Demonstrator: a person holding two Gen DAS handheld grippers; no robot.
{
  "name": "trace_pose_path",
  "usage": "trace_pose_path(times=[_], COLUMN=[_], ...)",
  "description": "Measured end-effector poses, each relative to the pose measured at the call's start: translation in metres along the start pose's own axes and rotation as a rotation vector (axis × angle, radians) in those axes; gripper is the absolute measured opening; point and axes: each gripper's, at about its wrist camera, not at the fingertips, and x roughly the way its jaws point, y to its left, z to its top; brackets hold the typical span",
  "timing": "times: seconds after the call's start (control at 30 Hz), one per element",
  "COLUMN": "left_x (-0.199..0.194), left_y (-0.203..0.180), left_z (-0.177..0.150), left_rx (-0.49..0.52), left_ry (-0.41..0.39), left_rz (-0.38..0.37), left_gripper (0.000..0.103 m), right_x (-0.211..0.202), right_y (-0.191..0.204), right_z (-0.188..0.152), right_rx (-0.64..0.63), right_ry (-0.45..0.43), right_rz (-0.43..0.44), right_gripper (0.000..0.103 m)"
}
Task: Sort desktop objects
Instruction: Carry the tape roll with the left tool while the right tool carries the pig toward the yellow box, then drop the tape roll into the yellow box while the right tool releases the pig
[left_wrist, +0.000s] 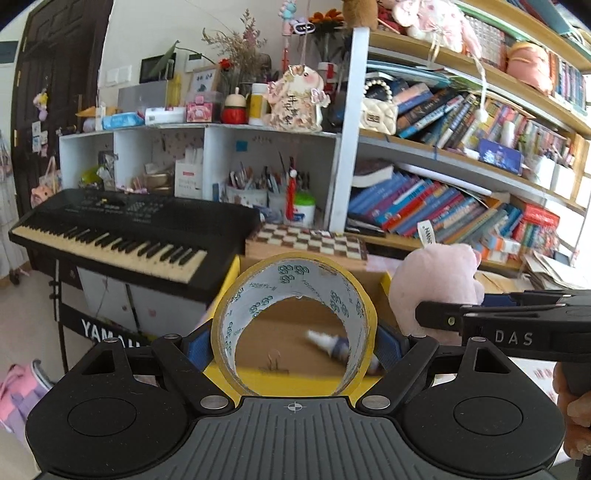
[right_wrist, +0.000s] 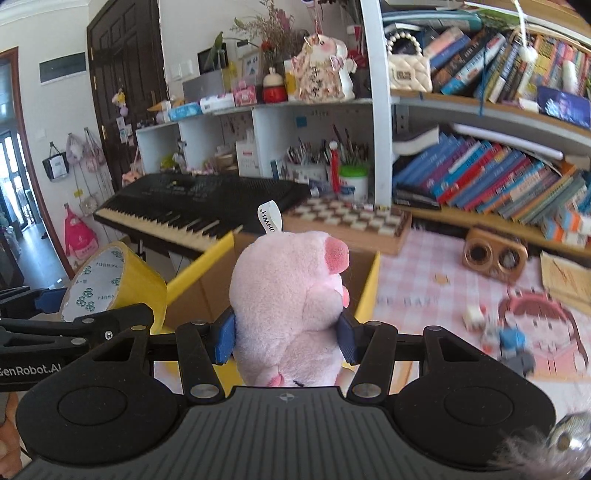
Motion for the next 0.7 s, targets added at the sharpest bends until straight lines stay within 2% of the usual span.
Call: trace_pose_path(times=[0.17,0.33,0.53,0.7], left_x=[0.036,0.070,0.107,0.132], left_y=[0.001,-0.004,-0.010,-0.021], left_z=[0.018,0.026,0.018,0.007], left_rx=[0.013,0.029,0.063,0.083], left_ry=[0.008,0.034,0.126,0.205], left_rz=[0.032,0.055,0.060,0.043], left_gripper=[0.086,0.086,0.086,0.086], right_x=[0.032,0.063,0.104,0.143], right_y=[-0.013,-0.026,-0.035,-0.037], right_z=[0.025,0.037,0.044,0.054], right_rx=[-0.001,0.003,-0.024,-0.053], right_ry=[-0.012,0.014,0.054,0.141], right_rz=[0.016,0.025,0.029,0.102], right_gripper=[0.051,0.051,0.051,0.051])
